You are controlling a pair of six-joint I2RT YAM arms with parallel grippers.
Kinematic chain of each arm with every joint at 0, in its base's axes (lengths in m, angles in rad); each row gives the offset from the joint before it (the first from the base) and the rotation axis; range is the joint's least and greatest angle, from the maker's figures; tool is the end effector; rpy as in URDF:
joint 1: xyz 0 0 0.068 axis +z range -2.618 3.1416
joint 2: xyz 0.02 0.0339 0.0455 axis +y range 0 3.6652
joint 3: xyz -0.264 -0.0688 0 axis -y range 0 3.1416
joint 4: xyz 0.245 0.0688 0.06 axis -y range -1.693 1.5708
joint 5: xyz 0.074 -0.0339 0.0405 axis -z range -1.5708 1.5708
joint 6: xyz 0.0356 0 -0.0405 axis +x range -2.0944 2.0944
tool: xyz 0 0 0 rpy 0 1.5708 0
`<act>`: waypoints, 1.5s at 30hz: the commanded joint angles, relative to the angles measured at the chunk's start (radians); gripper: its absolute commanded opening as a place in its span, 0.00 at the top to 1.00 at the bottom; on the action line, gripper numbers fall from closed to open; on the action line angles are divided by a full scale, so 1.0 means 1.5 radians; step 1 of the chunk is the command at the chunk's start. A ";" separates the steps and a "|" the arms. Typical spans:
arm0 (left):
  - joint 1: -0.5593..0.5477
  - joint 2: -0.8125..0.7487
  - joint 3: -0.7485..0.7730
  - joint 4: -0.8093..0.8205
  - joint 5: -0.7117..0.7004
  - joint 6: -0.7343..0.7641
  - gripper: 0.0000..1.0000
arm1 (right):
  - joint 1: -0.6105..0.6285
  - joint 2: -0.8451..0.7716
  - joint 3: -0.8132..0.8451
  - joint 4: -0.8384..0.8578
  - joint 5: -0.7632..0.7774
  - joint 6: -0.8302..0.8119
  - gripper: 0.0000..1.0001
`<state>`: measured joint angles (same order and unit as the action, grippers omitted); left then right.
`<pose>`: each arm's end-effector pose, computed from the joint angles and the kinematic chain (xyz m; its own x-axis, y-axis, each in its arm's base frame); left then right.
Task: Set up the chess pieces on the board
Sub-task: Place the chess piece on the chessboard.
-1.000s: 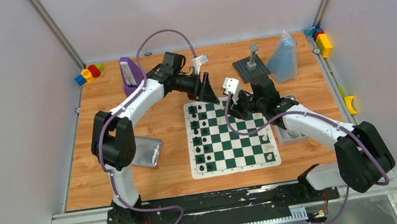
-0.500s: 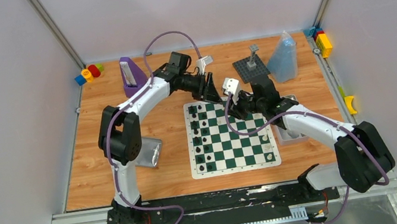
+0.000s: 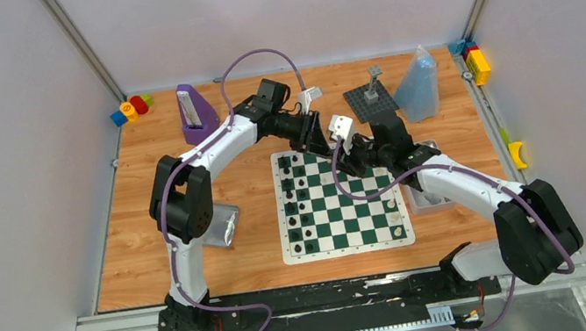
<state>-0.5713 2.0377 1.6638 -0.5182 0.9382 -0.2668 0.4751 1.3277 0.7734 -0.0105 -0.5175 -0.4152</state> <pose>0.3617 -0.2667 0.2416 -0.8282 0.3471 -0.4401 0.5466 0.3266 -0.7711 0.2454 0.1460 0.2356 -0.1253 -0.4587 -0.8797 -0.8958 0.4335 -0.0984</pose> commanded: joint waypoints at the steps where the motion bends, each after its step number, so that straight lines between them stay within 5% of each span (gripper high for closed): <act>1: -0.005 0.004 0.016 -0.007 0.023 0.004 0.60 | -0.002 -0.018 0.026 0.011 -0.009 0.003 0.97; 17: -0.005 -0.012 0.003 -0.023 0.019 0.024 0.67 | -0.001 -0.008 0.029 0.011 0.001 0.004 0.97; 23: -0.005 -0.004 0.010 -0.022 0.025 0.020 0.82 | -0.002 -0.007 0.030 0.011 0.003 0.006 0.96; 26: -0.005 -0.003 0.012 -0.021 0.027 0.020 0.90 | -0.001 -0.006 0.032 0.010 0.008 0.007 0.89; 29: -0.005 -0.006 0.014 -0.021 0.026 0.021 0.99 | -0.002 -0.003 0.041 -0.012 0.016 0.012 0.69; 34: -0.005 -0.017 0.009 -0.030 -0.005 0.046 1.00 | -0.006 -0.027 0.045 -0.064 0.036 0.009 0.45; 45: -0.061 -0.058 -0.019 -0.052 -0.203 0.196 1.00 | -0.118 -0.146 0.047 -0.164 0.036 0.057 0.43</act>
<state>-0.5934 2.0331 1.6569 -0.5873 0.7868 -0.1123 0.3859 1.1675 0.8043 -0.2199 -0.4740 -0.3889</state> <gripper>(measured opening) 0.016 0.576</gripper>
